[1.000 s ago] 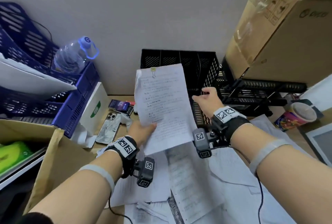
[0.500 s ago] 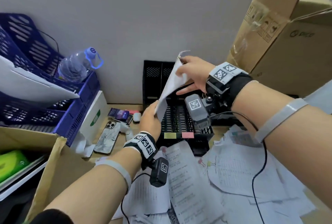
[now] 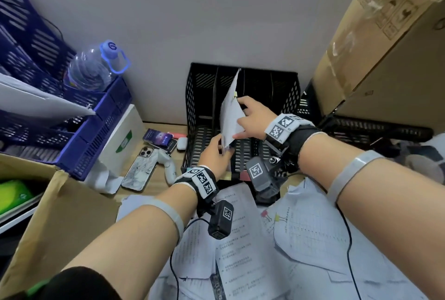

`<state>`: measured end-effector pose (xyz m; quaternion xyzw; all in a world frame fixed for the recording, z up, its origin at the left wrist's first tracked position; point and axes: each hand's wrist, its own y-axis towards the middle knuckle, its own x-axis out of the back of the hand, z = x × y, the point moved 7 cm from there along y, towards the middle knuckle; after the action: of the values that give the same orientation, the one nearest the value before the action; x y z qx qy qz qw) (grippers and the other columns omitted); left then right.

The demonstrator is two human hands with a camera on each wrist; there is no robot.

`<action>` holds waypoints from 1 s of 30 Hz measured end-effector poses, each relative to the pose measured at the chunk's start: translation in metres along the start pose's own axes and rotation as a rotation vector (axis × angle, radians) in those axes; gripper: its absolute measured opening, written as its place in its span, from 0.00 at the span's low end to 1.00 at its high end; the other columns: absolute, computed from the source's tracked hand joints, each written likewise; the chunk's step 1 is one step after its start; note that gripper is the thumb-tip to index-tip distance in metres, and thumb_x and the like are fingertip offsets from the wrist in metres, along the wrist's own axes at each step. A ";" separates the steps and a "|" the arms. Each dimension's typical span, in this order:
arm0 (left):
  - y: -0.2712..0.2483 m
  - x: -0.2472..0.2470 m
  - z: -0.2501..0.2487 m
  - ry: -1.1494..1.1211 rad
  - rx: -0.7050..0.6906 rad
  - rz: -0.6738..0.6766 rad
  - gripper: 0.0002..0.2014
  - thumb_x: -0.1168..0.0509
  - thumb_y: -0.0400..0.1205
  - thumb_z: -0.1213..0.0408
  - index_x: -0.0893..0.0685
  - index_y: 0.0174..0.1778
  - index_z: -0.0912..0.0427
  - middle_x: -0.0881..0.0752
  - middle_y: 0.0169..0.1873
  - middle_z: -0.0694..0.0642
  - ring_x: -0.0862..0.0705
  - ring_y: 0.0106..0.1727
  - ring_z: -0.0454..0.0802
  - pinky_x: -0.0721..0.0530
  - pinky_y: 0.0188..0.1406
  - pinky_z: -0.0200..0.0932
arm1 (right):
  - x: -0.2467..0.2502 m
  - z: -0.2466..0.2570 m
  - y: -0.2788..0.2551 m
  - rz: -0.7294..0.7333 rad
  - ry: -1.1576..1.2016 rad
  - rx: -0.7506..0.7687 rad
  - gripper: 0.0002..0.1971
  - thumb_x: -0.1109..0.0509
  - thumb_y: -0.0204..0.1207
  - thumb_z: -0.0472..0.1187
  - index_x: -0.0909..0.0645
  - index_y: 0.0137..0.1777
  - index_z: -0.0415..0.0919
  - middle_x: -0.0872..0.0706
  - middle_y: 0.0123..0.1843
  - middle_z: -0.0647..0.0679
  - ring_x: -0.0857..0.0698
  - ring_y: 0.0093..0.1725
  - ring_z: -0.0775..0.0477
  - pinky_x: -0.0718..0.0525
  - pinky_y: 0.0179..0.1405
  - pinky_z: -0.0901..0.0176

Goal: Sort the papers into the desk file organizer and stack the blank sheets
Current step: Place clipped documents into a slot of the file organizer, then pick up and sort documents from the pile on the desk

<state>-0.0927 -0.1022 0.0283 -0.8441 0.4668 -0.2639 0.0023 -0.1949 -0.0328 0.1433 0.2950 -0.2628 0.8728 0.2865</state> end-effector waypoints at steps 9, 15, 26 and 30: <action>-0.007 0.020 0.054 -0.023 0.137 -0.126 0.19 0.34 0.77 0.40 0.20 0.32 0.53 0.12 0.27 0.52 0.11 0.36 0.57 0.12 0.41 0.51 | -0.047 -0.043 -0.019 0.200 0.458 -0.171 0.07 0.35 0.81 0.34 0.20 0.57 0.38 0.14 0.53 0.40 0.11 0.47 0.42 0.11 0.44 0.49; -0.040 0.025 0.102 -0.040 0.187 -0.018 0.18 0.33 0.85 0.57 0.19 0.30 0.60 0.14 0.25 0.55 0.19 0.23 0.45 0.22 0.26 0.36 | -0.119 -0.126 -0.058 0.448 0.270 -0.420 0.08 0.32 0.80 0.38 0.17 0.54 0.35 0.11 0.51 0.41 0.09 0.44 0.42 0.09 0.44 0.49; -0.104 0.098 0.244 0.255 0.499 -0.022 0.22 0.32 0.81 0.68 0.21 0.73 0.58 0.20 0.73 0.61 0.20 0.72 0.59 0.23 0.67 0.46 | -0.239 -0.146 -0.064 0.316 0.238 -0.513 0.23 0.27 0.75 0.43 0.26 0.68 0.40 0.17 0.57 0.41 0.11 0.49 0.43 0.10 0.48 0.46; -0.114 0.112 0.260 0.138 0.480 -0.077 0.22 0.34 0.81 0.75 0.23 0.72 0.60 0.19 0.71 0.61 0.19 0.73 0.56 0.22 0.72 0.50 | -0.253 -0.137 -0.057 0.293 0.122 -0.459 0.15 0.29 0.73 0.42 0.17 0.56 0.35 0.11 0.56 0.39 0.15 0.47 0.43 0.14 0.51 0.53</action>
<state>0.1609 -0.1897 -0.1175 -0.8163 0.3573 -0.4243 0.1608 -0.0398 0.0058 -0.1026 0.1279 -0.4757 0.8388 0.2317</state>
